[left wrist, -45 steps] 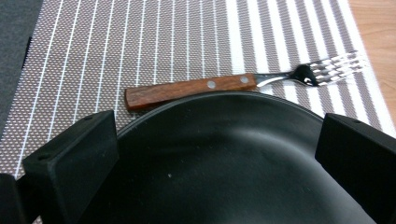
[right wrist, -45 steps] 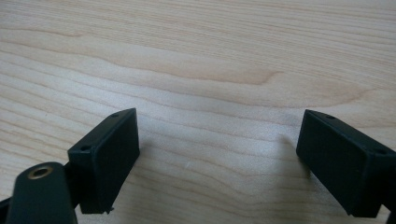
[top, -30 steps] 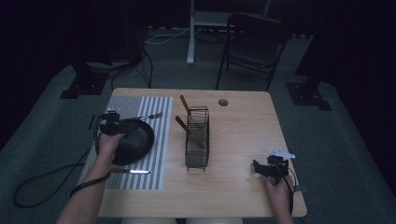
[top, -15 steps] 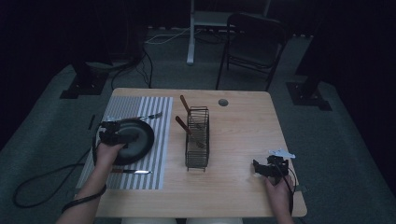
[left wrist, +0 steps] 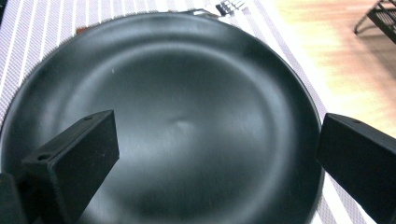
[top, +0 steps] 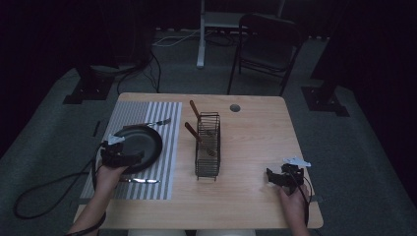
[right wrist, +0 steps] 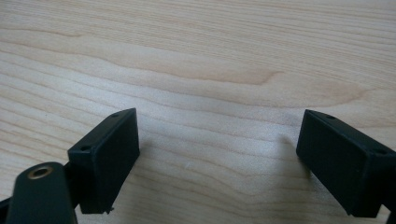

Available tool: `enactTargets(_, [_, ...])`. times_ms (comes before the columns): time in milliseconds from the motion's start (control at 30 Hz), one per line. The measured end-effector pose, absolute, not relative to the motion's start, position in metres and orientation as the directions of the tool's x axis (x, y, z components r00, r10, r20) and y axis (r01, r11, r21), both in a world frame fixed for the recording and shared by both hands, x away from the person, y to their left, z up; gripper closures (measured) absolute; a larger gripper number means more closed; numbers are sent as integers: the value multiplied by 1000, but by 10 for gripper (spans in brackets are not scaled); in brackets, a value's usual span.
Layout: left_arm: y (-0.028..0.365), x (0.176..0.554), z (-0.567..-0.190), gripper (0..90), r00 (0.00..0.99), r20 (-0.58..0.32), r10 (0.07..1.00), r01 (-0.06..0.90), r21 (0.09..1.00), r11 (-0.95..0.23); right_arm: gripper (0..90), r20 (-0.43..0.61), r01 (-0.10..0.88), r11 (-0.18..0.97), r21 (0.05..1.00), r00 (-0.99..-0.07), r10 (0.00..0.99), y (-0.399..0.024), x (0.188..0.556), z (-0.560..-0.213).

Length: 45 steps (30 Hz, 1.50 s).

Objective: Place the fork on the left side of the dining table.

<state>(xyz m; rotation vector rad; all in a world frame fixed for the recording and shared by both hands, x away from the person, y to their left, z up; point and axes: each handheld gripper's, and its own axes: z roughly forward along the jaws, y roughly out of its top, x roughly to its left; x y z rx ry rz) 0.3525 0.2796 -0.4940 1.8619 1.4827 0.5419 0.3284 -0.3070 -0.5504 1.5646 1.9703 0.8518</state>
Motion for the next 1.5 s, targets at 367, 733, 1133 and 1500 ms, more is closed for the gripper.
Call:
enactTargets(367, [285, 309, -511, 0, 242, -113, 964, 658, 749, -77, 130, 10, 674, 152, 723, -230, 973, -307, 328, -550])
enactTargets(733, [298, 264, -516, 0, 173, -85, 981, 610, 791, -40, 130, 11, 675, 151, 723, -230, 973, -307, 328, -550])
enactTargets(1133, [322, 234, -530, 0, 54, -45, 998, 601, 799, 4, 130, 11, 675, 151, 722, -230, 973, -307, 328, -550])
enactTargets(1500, [325, 224, -538, 0, 18, -44, 999, 615, 788, 23, 130, 11, 675, 151, 722, -230, 973, -307, 328, -550])
